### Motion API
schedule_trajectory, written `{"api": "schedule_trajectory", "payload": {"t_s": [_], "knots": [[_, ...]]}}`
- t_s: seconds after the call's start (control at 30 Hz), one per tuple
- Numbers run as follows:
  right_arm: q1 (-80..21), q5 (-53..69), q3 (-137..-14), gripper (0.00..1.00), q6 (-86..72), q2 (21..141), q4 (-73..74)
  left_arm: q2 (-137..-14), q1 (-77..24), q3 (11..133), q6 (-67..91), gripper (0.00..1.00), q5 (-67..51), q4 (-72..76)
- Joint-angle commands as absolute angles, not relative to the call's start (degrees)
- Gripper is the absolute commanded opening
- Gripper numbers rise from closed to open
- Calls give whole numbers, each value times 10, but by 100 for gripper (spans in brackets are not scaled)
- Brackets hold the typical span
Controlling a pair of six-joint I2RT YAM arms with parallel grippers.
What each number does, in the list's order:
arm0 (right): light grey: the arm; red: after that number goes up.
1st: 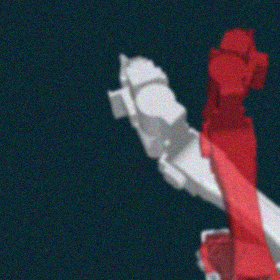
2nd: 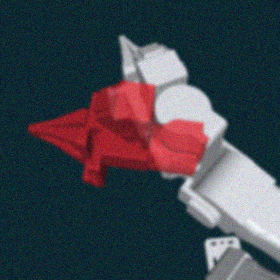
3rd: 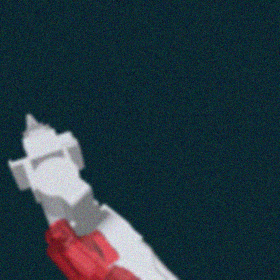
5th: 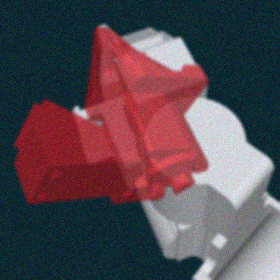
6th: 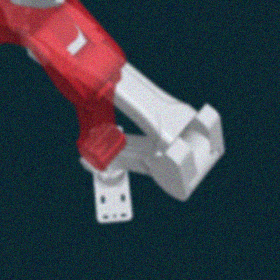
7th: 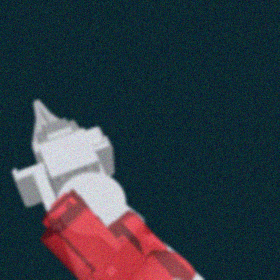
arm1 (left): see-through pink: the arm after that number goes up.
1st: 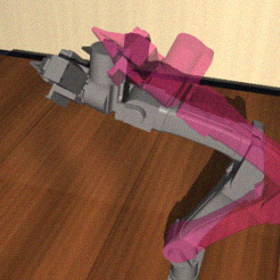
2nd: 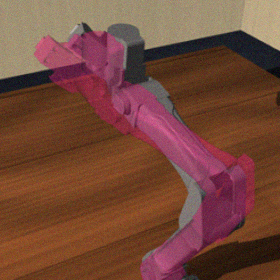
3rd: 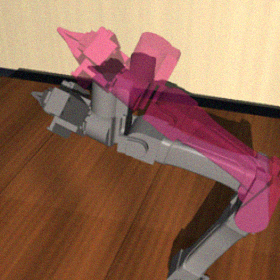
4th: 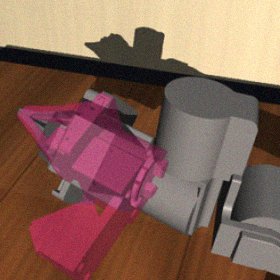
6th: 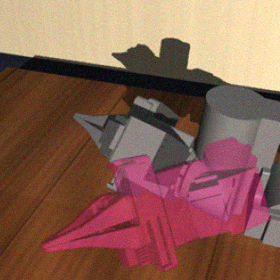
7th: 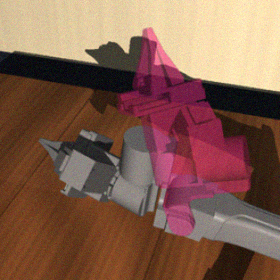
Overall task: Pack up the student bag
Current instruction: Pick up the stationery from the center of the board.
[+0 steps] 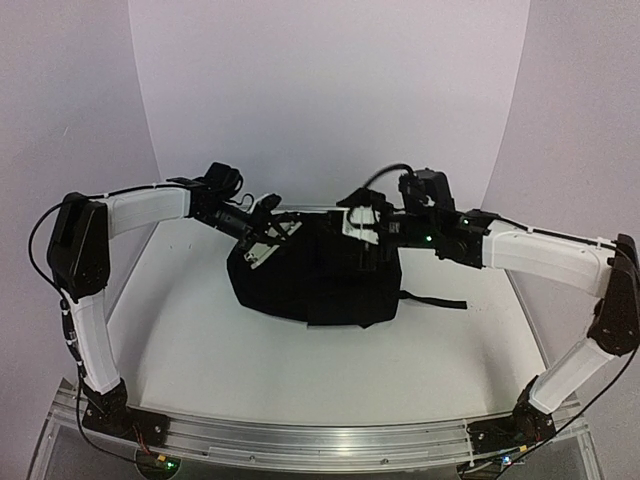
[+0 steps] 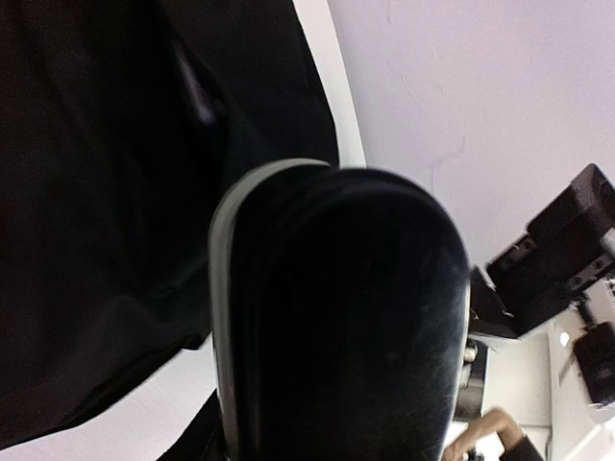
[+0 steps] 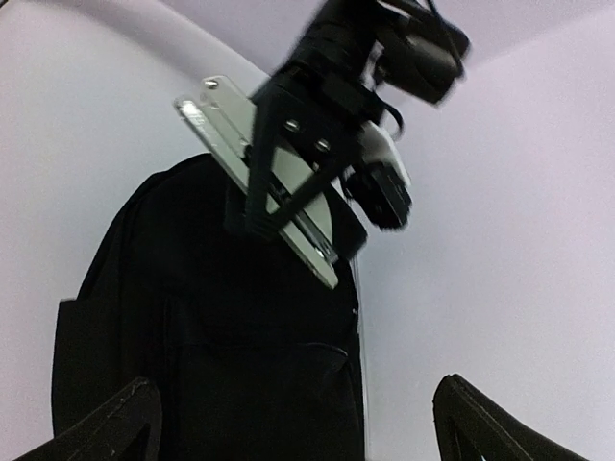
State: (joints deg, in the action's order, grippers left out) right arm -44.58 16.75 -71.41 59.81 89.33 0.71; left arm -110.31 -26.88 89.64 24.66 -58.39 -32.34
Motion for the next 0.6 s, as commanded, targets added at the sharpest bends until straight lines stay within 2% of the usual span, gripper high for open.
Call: {"api": "schedule_trajectory", "payload": {"t_s": [0.0, 0.27, 0.57], "knots": [[-442, 54, -865, 98, 323, 980, 52, -1040, -225, 880, 304, 8, -527, -262], [-442, 51, -1189, 97, 65, 1190, 341, -1058, -189, 880, 318, 9, -488, -285], [-442, -49, -1279, 95, -50, 1308, 426, -1084, -188, 902, 318, 10, -509, -294]]}}
